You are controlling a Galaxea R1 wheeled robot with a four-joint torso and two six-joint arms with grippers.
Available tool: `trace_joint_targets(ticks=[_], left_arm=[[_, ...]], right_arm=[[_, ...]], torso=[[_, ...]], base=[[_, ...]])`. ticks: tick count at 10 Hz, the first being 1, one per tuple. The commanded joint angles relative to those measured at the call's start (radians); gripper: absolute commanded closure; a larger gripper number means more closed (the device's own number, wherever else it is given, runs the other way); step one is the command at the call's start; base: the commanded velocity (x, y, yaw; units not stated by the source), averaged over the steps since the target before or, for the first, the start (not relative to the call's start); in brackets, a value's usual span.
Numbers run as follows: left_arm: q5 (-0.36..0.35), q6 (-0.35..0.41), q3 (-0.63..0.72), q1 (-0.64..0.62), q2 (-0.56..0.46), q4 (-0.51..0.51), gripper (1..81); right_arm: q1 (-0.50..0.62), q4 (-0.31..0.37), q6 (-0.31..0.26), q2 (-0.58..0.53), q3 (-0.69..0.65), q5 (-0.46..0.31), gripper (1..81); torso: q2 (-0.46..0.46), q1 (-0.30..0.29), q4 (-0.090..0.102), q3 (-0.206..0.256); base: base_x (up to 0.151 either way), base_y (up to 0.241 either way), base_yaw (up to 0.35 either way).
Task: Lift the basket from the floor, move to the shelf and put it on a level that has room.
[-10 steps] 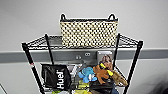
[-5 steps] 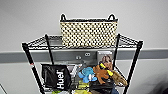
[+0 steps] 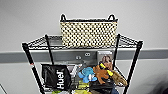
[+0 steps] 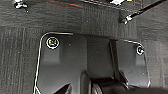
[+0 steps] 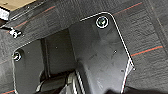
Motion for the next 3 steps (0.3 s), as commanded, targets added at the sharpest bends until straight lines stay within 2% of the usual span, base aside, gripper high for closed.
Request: trace_joint_targets(ticks=[1,3], left_arm=[[0.053,0.004,-0.106,-0.046,0.074,0.049,1.0],[0.052,0.003,-0.11,-0.036,0.078,0.048,1.0]], right_arm=[[0.037,-0.008,-0.001,0.01,-0.007,-0.027,1.0],[0.037,-0.013,-0.004,0.009,-0.007,-0.026,1.0]], torso=[[0.0,0.0,0.0,0.0],[0.0,0.0,0.0,0.0]], base=[[0.0,0.0,0.0],[0.0,0.0,0.0]])
